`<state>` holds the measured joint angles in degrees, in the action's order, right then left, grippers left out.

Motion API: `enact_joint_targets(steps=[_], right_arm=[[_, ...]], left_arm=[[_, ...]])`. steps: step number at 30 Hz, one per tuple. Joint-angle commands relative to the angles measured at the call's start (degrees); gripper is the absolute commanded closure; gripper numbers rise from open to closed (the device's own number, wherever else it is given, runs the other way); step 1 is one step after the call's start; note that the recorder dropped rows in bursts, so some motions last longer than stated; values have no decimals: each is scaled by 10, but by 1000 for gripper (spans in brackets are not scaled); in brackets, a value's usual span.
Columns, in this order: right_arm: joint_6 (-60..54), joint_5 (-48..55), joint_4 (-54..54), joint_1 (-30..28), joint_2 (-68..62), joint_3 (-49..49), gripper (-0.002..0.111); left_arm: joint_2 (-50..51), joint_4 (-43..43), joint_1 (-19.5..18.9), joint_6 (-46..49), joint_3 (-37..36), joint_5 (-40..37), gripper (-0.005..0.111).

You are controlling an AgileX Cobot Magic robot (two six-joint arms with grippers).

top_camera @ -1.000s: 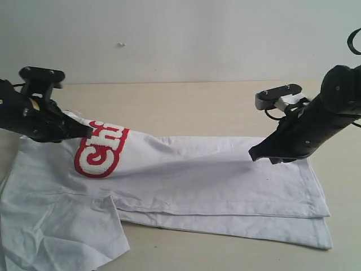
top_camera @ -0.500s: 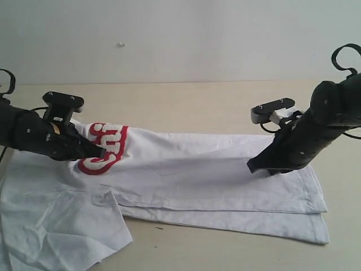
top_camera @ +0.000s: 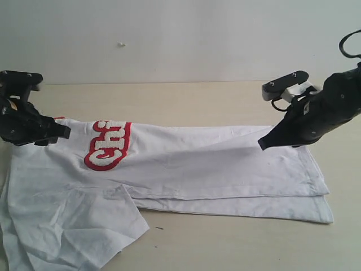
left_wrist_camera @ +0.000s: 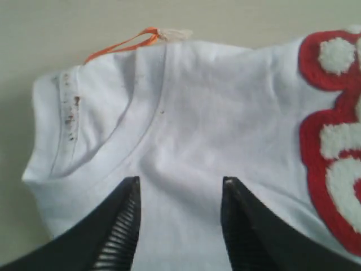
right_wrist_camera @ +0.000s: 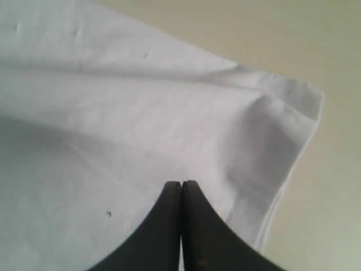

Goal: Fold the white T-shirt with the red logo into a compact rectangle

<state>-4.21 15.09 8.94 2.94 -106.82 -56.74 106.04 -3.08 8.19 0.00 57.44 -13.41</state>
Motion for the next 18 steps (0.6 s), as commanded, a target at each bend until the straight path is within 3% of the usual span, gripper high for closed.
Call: enact_joint_targets(steps=[1,5,7,8,11,14,18], right_arm=[[-37,58,-29,-3,35,-2,108],[-89,102,-110,-3,44,-2,108],[-143,126,-189,-3,44,-2,108],[-187,138,-242,-3,44,-2,108],[-226,157,-287,-3,44,-2,108],[-227,163,-300,-3,44,-2,108],[-227,166,-306,-3,44,-2,108]], left_arm=[[-68,63,4,-3,-12,-139,61],[-107,110,4,15,-46,-251,61],[-122,162,4,61,-78,-328,61],[-129,229,4,130,-109,-359,61],[-143,323,4,215,-174,-338,61],[-150,327,4,206,-214,-315,47],[-150,326,4,181,-217,-315,41]])
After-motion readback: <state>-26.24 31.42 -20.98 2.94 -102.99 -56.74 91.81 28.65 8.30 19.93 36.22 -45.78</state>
